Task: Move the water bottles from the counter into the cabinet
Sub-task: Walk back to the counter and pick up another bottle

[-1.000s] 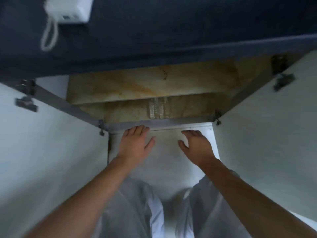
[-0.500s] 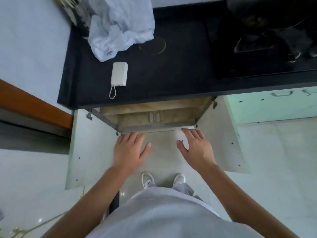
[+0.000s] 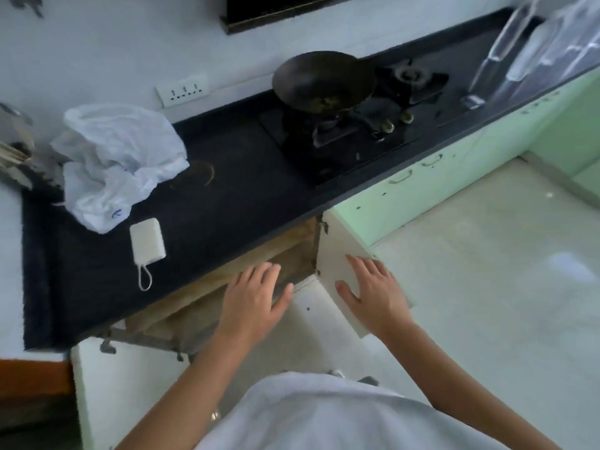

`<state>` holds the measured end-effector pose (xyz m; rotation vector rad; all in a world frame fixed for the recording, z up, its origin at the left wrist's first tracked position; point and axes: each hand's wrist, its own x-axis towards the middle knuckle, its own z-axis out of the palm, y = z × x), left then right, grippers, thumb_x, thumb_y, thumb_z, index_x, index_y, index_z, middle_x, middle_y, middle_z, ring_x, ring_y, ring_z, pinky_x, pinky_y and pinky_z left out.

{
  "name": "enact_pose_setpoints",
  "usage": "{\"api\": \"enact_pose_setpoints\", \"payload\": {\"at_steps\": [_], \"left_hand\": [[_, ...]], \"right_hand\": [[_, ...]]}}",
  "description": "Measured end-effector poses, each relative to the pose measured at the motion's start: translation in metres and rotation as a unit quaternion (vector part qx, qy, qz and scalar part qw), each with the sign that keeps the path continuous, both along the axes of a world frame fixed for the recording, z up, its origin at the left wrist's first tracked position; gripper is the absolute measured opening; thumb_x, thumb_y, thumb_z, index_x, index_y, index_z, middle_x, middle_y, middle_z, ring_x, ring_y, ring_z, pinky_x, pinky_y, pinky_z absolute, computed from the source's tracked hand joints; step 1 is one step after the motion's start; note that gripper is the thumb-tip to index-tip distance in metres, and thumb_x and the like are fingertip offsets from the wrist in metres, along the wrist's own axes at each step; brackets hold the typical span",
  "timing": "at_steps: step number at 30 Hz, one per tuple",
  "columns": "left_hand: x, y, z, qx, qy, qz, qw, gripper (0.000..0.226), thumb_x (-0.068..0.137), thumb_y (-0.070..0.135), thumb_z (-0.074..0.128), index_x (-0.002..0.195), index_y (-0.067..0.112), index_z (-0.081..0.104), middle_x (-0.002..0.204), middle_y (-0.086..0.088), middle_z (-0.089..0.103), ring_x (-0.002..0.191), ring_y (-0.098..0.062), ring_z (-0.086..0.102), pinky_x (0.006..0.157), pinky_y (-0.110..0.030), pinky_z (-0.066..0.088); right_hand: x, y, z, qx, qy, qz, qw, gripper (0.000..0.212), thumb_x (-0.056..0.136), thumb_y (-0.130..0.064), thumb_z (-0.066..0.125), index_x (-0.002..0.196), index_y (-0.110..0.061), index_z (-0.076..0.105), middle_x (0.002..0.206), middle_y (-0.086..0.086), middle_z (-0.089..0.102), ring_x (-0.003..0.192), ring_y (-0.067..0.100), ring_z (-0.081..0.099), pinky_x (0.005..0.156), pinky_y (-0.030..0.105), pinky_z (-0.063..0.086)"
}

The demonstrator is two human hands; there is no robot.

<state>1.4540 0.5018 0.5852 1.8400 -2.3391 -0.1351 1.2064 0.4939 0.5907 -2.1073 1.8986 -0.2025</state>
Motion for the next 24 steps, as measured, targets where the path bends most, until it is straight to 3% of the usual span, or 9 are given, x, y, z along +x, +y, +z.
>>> {"api": "enact_pose_setpoints", "payload": {"at_steps": [6, 14, 19, 24], "left_hand": [[-0.070, -0.052, 0.005, 0.022, -0.001, -0.196, 0.980, 0.064, 0.099, 0.057, 0.032, 0.128, 0.011, 0.066, 0.127, -0.007, 0.069, 0.115, -0.026, 0.065, 0.092, -0.043, 0.053], [-0.231, -0.029, 0.001, -0.007, 0.055, -0.449, 0.892, 0.048, 0.098, 0.049, 0.044, 0.120, 0.013, 0.066, 0.120, -0.006, 0.069, 0.105, -0.028, 0.066, 0.088, -0.041, 0.050], [-0.312, 0.001, -0.007, -0.018, 0.036, -0.528, 0.848, 0.050, 0.097, 0.052, 0.043, 0.119, 0.014, 0.067, 0.119, -0.007, 0.070, 0.104, -0.030, 0.066, 0.085, -0.041, 0.049], [-0.366, 0.005, -0.003, -0.023, 0.005, -0.530, 0.848, 0.054, 0.098, 0.055, 0.039, 0.124, 0.015, 0.065, 0.123, -0.008, 0.068, 0.108, -0.031, 0.065, 0.086, -0.042, 0.050]], "right_hand": [[-0.058, 0.059, 0.006, -0.042, -0.003, -0.225, 0.973, 0.060, 0.098, -0.051, 0.051, 0.146, -0.015, 0.048, 0.140, 0.001, 0.059, 0.132, 0.024, 0.048, 0.106, 0.038, 0.042], [-0.126, 0.192, 0.000, -0.061, 0.004, -0.482, 0.874, 0.057, 0.098, -0.046, 0.056, 0.143, -0.011, 0.052, 0.135, 0.004, 0.062, 0.129, 0.024, 0.051, 0.105, 0.037, 0.044], [-0.163, 0.239, -0.014, -0.058, -0.003, -0.555, 0.830, 0.057, 0.098, -0.047, 0.054, 0.143, -0.012, 0.051, 0.134, 0.003, 0.062, 0.126, 0.023, 0.053, 0.104, 0.038, 0.045], [-0.216, 0.238, -0.019, -0.070, -0.028, -0.560, 0.825, 0.057, 0.097, -0.047, 0.053, 0.142, -0.012, 0.051, 0.133, 0.004, 0.062, 0.125, 0.024, 0.053, 0.102, 0.040, 0.048]]}}
